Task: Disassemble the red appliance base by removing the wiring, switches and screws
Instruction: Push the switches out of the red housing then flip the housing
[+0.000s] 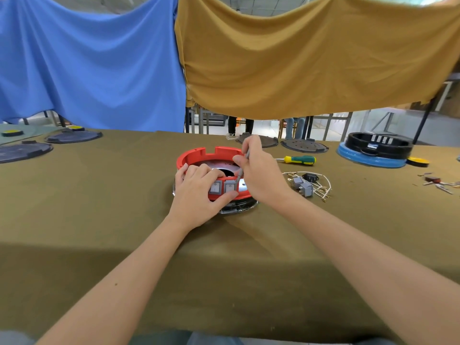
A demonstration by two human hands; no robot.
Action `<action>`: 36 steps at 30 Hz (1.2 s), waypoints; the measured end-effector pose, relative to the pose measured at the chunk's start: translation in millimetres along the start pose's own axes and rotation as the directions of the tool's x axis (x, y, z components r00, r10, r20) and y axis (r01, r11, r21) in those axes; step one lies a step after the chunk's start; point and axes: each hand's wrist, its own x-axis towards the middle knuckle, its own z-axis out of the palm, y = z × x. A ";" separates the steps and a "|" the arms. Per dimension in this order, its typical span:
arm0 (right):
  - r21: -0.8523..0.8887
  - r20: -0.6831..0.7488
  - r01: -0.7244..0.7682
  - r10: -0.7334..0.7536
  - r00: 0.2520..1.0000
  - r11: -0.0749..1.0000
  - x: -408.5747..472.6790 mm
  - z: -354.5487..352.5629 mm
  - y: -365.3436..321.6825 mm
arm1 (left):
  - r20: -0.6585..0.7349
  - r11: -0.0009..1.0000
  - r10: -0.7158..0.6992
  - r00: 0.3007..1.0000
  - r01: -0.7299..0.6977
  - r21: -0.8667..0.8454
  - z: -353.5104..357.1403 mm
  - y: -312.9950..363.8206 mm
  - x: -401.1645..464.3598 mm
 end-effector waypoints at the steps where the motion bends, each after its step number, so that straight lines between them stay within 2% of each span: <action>1: -0.042 -0.009 0.036 -0.036 0.999 0.998 -2.7 2.6 0.0 | 0.004 1.000 -0.002 1.000 0.002 0.002 -0.2 0.4 0.0; 4: -0.187 0.038 0.113 -0.108 0.993 0.976 -0.1 6.5 -2.5 | 0.006 1.000 -0.005 1.000 0.005 0.009 -0.4 0.6 0.1; 9: -0.122 0.163 -0.010 0.030 0.986 0.992 24.0 -6.2 -6.1 | 0.009 1.000 -0.002 1.000 0.002 -0.005 1.1 -0.3 0.0; 15: -0.129 0.268 -0.092 0.124 0.955 0.987 38.1 -9.4 -8.1 | 0.007 1.000 -0.001 1.000 0.001 -0.001 1.4 -1.1 0.4; 17: -0.131 0.286 -0.080 0.115 0.951 0.988 38.6 -9.9 -8.1 | 0.007 1.000 -0.002 1.000 0.003 -0.012 0.0 -0.8 0.0; 19: -0.093 0.257 -0.054 0.076 0.963 0.994 34.4 -10.8 -6.7 | 0.005 0.999 -0.007 1.000 0.007 -0.049 -1.2 -0.7 -0.1; 23: 0.134 0.071 -0.031 0.021 0.997 0.991 21.5 -14.4 -7.8 | -0.008 0.997 -0.011 1.000 0.010 -0.078 -1.9 -0.9 1.0; 26: 0.210 0.055 0.011 -0.023 0.998 0.978 18.4 -11.3 -16.4 | -0.010 0.998 -0.011 1.000 0.010 -0.069 -0.6 -1.8 0.8; 32: -0.067 0.156 0.201 -0.189 0.970 0.977 18.3 1.7 -16.7 | -0.012 0.997 -0.031 0.999 0.030 -0.064 -1.2 -1.2 2.0; 36: -0.105 0.188 0.215 -0.193 0.963 0.971 19.1 -2.5 -15.5 | -0.012 0.995 -0.046 0.999 0.045 -0.089 -2.2 -1.0 2.3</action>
